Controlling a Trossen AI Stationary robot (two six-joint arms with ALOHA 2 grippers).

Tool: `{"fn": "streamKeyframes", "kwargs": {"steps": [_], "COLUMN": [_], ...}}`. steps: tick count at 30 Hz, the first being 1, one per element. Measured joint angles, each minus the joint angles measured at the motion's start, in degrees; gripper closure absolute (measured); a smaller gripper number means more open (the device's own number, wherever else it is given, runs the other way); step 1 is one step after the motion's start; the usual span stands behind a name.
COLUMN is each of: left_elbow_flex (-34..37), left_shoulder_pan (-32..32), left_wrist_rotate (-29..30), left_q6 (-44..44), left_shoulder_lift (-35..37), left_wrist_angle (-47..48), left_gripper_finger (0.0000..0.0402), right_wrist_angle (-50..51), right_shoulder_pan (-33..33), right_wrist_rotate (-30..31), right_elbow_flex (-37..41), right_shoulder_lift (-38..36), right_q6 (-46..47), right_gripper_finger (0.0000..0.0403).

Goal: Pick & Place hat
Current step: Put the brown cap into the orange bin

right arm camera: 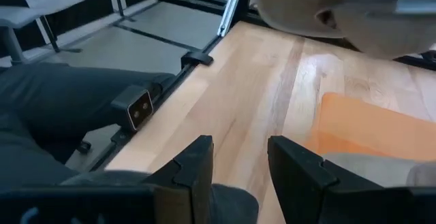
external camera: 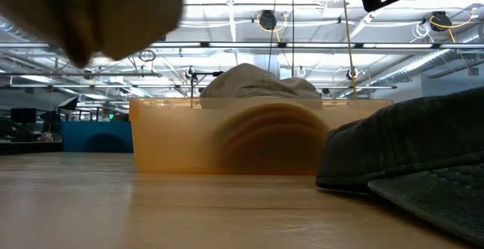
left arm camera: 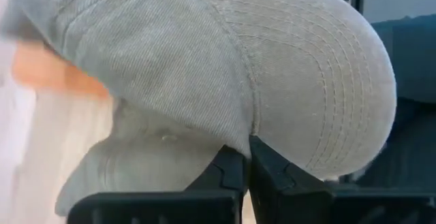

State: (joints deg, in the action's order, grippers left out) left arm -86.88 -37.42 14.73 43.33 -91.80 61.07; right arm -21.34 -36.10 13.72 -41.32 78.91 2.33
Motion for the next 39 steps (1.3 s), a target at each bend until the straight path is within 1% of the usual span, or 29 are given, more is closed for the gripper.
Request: {"fn": "streamKeyframes", "kwargs": {"steps": [2,4,6,9,12,17,21,27,33,36,39], "left_elbow_flex": [-0.6,-0.6,-0.7,-0.6,-0.6,-0.7,-0.8,-0.7,-0.7,-0.7,-0.7], "left_shoulder_pan": [2.6,4.8,7.3,10.1,12.9,16.8,19.0,20.2,21.5,22.6,23.7], "left_wrist_rotate": [0.0,0.4,0.7,0.5,-1.3,-1.6,-1.5,-1.7,-1.4,-0.3,2.9], "left_q6": [-5.3,-9.9,-13.3,-17.7,-22.0,-27.7,-29.5,-30.1,-34.2,-35.6,-36.2], "left_shoulder_lift": [-0.6,-1.0,-1.5,-2.4,-3.4,-4.9,-5.7,-8.8,-13.1,-14.1,-14.8], "left_wrist_angle": [-2.0,-3.8,-5.9,-8.7,-13.5,-18.2,-19.6,-19.7,-24.1,-25.1,-25.0], "left_gripper_finger": [0.0395,0.0393,0.0388,0.0390,0.0395,0.0386,0.0395,0.0383,0.0395,0.0380,0.0356], "right_wrist_angle": [1.8,3.9,7.1,11.1,15.1,19.4,21.2,21.6,20.8,18.4,15.8], "right_shoulder_pan": [0.0,0.0,-0.1,-0.4,-0.4,-0.7,-1.0,-1.2,-1.2,-1.2,-1.1], "right_wrist_rotate": [0.7,3.1,5.7,7.3,7.4,7.5,7.5,7.5,7.5,7.3,7.3], "right_elbow_flex": [0.0,0.0,0.0,-0.1,-0.1,-0.1,0.0,0.0,0.6,2.6,5.0], "right_shoulder_lift": [-0.9,-2.4,-4.5,-8.4,-11.9,-15.4,-15.9,-15.9,-15.9,-15.8,-15.8], "right_q6": [0.0,0.2,0.9,3.3,5.8,8.5,9.0,9.0,9.2,9.2,9.2], "right_gripper_finger": [0.0275,0.0275,0.0275,0.0275,0.0275,0.0275,0.0275,0.0275,0.0275,0.0275,0.0275]}}
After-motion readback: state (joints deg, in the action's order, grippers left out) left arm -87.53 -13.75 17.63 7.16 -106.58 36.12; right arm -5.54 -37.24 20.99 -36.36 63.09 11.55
